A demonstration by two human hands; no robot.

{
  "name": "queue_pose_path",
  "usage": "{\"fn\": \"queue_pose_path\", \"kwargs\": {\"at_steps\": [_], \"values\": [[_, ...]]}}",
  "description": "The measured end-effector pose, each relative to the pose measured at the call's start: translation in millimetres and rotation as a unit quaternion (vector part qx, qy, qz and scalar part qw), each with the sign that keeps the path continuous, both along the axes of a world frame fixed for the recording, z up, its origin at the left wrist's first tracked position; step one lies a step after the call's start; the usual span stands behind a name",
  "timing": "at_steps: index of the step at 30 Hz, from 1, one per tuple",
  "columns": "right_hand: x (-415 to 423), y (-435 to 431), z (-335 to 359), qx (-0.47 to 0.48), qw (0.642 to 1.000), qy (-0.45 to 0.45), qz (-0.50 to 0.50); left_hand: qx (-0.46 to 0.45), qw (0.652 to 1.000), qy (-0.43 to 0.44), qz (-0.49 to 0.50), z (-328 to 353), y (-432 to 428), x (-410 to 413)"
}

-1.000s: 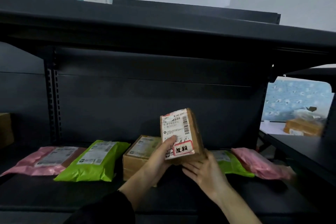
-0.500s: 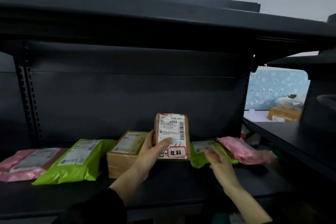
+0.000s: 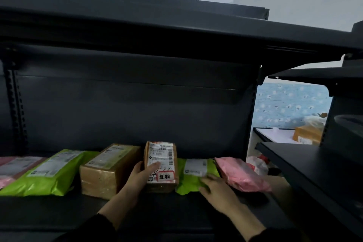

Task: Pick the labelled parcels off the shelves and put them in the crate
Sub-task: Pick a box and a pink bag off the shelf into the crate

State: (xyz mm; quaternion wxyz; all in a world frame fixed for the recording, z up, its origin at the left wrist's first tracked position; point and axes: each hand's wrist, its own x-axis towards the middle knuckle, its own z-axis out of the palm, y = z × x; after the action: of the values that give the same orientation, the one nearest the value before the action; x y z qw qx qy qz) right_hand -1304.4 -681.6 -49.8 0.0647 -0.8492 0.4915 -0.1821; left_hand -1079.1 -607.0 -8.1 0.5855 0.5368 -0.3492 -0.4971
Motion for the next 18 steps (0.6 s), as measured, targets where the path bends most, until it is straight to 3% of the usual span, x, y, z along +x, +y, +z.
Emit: {"fn": "queue_pose_path", "kwargs": {"at_steps": [4, 9, 14, 18], "values": [[-17, 18, -20, 0.001, 0.999, 0.046, 0.029, 0.01, 1.0, -0.014, 0.019, -2, 8, -2], [-24, 21, -16, 0.044, 0.998, -0.038, 0.041, 0.022, 0.999, -0.034, 0.032, 3, 18, 1], [-3, 1, 8, -0.078, 0.992, -0.075, -0.066, 0.023, 0.998, -0.042, 0.028, 8, 24, 7], [14, -21, 18, -0.005, 0.988, -0.049, -0.143, 0.019, 0.999, -0.035, 0.014, 5, 23, 12]]}}
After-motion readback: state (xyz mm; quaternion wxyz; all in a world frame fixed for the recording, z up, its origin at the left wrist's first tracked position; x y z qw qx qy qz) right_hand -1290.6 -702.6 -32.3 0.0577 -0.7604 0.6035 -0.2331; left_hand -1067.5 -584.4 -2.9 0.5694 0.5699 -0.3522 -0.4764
